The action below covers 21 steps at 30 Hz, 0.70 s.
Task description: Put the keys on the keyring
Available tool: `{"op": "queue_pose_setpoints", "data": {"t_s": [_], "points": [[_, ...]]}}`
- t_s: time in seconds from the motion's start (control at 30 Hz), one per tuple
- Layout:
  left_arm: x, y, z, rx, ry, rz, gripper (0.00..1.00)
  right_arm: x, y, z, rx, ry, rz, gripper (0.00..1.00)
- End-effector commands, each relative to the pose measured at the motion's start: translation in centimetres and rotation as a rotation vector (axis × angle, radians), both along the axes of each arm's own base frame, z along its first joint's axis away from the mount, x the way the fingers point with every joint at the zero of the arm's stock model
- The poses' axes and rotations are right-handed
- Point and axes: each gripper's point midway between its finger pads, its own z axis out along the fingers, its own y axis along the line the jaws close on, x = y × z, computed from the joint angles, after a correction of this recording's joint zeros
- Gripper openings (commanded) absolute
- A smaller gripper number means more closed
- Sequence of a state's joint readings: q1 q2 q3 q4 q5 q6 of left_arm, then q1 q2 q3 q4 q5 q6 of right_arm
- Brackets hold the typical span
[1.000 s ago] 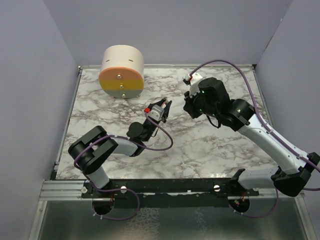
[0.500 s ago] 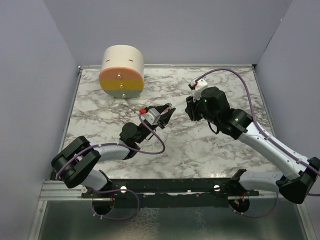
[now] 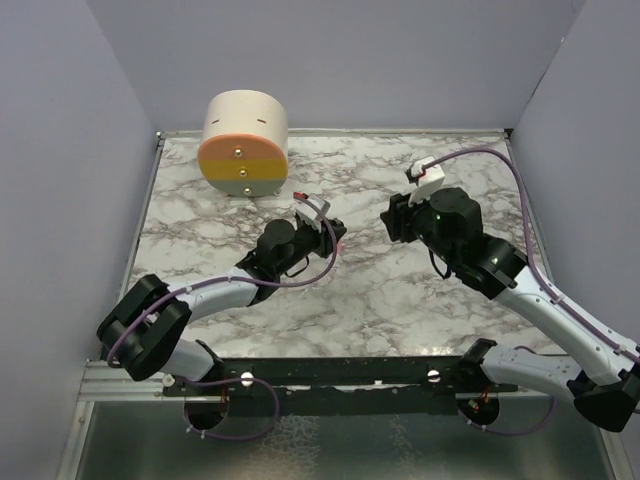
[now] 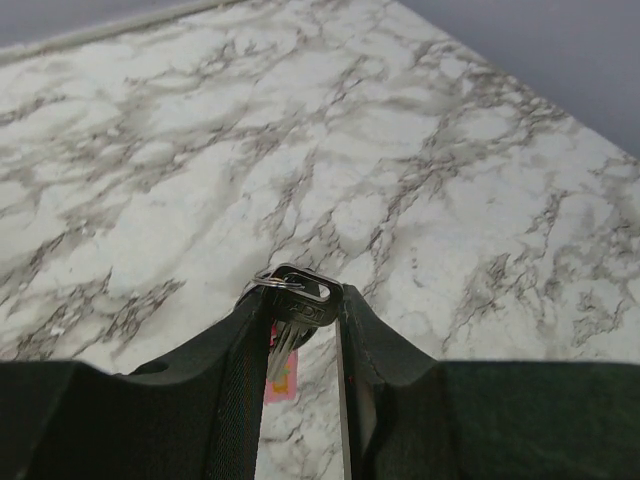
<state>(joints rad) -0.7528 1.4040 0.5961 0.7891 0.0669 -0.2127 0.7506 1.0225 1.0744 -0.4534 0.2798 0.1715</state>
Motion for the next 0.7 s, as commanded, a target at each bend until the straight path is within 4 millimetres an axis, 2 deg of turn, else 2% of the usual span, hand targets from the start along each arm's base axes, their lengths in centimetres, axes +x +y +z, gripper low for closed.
{"op": "queue_pose_setpoints", "data": {"t_s": [0.0,0.07,0.17,0.5,0.67], "points": [[2.0,2.3,-2.3,0.072,0.191,0.133,0.00,0.5,-0.6,0.4,0.027,-0.035,-0.045,0.45],[2.8,2.9,-3.2,0.130,0.238,0.172,0.00,0.5,-0.7,0.2,0.026,-0.034,-0.047,0.45],[3.7,2.8,-4.6,0.218,0.315,0.178,0.00,0.4,-0.7,0.1,0.031,-0.034,-0.046,0.45],[5.4,-0.9,-8.8,0.318,0.469,0.066,0.08,-0.5,-1.4,0.8,0.057,-0.049,-0.044,0.45],[6.2,-2.7,-9.5,0.300,0.491,0.024,0.17,-0.7,-1.6,0.8,0.060,-0.049,-0.041,0.45]]}}
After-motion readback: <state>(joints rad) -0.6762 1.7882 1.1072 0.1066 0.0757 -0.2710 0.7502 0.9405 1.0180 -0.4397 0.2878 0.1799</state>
